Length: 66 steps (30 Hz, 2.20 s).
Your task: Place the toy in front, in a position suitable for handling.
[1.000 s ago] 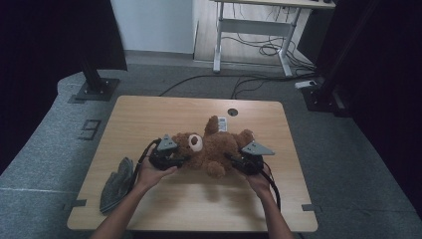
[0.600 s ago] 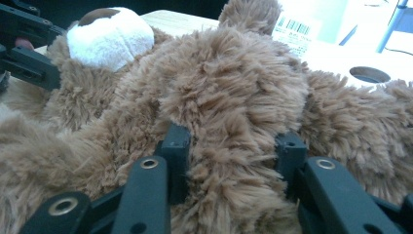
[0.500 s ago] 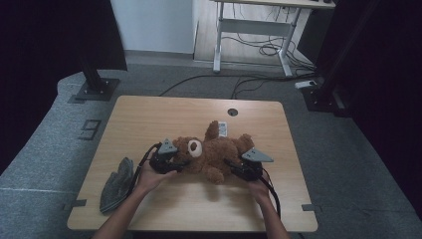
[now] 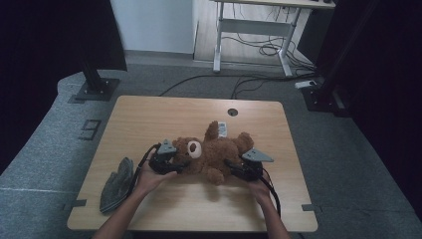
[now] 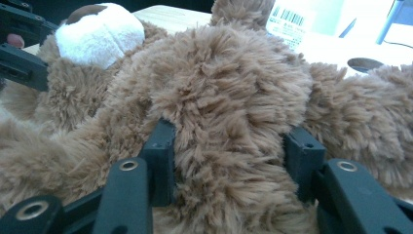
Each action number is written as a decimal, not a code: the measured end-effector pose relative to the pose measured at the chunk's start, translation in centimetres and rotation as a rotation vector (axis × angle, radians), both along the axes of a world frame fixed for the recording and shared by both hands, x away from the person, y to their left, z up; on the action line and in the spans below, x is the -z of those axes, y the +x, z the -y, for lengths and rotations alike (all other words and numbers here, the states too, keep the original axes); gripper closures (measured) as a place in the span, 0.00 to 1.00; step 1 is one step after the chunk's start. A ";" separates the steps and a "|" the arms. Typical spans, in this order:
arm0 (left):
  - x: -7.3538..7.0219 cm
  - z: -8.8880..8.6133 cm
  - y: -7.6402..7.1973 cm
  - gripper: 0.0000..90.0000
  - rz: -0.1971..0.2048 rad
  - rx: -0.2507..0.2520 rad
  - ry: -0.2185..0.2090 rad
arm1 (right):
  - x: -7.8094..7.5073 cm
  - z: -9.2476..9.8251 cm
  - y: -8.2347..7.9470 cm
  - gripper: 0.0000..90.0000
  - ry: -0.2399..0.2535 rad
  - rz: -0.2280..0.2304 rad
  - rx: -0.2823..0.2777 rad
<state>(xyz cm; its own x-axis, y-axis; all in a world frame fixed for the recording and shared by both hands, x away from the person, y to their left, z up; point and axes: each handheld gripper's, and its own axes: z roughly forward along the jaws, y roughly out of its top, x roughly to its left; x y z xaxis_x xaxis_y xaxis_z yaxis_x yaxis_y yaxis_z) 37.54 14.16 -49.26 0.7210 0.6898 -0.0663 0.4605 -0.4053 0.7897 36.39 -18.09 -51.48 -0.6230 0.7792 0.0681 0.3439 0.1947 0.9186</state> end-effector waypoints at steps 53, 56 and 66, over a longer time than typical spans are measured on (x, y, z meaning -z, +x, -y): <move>1.3 -16.2 -9.0 0.32 -0.065 -0.386 0.034 | 0.6 1.2 -1.1 0.44 0.069 -0.086 -0.002; 1.8 -16.2 -8.9 0.36 -0.071 -0.378 0.039 | 0.8 1.3 -1.3 0.44 0.073 -0.084 -0.004; 2.6 -16.1 -8.1 0.43 -0.094 -0.375 0.042 | 1.0 1.3 -1.5 0.44 0.073 -0.080 -0.004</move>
